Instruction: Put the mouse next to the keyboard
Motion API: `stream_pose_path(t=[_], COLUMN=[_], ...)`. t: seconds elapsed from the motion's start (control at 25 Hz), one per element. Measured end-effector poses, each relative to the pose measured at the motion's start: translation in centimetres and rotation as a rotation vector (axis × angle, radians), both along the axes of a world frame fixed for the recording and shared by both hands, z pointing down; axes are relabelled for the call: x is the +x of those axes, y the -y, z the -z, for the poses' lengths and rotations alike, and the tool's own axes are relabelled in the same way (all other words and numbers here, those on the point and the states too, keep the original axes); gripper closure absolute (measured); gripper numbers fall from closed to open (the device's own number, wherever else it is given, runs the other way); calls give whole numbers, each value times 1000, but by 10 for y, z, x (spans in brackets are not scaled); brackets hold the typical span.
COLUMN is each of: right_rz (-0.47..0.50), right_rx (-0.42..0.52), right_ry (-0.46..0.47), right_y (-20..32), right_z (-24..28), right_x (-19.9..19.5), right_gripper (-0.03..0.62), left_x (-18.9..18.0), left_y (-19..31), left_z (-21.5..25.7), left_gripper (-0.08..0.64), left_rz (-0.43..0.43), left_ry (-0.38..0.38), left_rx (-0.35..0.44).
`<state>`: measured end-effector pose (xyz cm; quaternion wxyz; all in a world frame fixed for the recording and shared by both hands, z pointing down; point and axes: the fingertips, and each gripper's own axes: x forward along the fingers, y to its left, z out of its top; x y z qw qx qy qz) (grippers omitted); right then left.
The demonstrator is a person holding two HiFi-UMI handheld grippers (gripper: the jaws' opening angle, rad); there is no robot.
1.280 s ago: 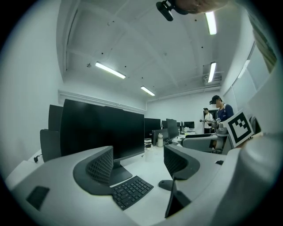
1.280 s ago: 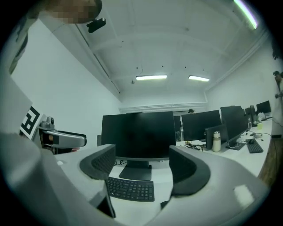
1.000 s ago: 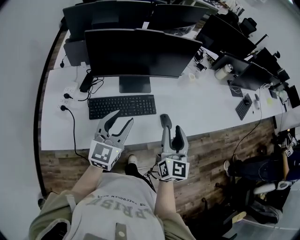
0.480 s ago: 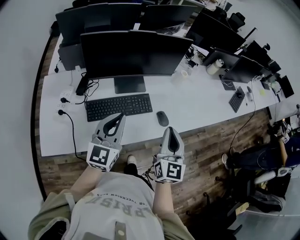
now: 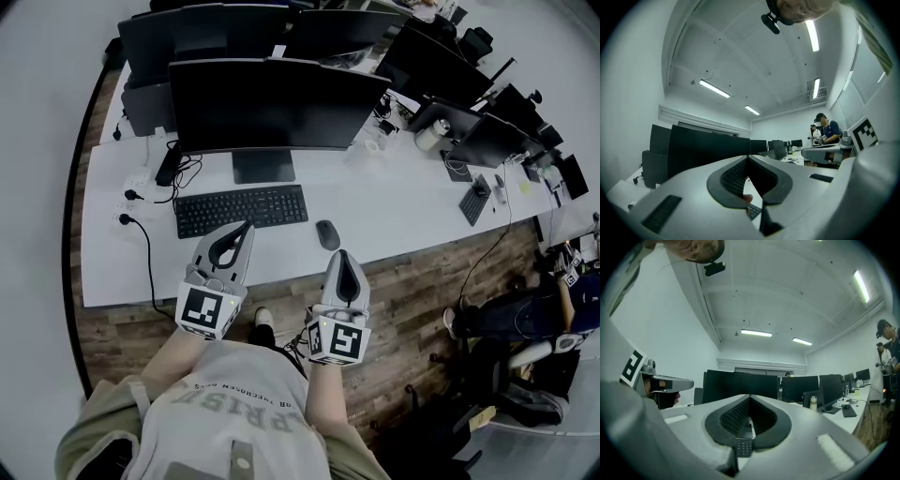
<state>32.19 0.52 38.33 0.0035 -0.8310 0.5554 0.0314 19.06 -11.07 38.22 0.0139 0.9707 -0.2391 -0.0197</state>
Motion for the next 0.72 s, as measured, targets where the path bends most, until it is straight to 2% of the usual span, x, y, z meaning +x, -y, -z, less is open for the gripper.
stream_pose_path(t=[0.28,0.72], right_rz=[-17,-18], right_rx=[-58,-53], right_ry=[-41,-42], right_y=[6,5], right_z=[-4,-1], right_x=[-2,1], right_gripper=[594,594], left_x=[-1,-1], left_y=[-1,0], left_z=[2,0], left_gripper=[549,549], left_rz=[9,22], left_ry=[1,3], left_rx=[10,0])
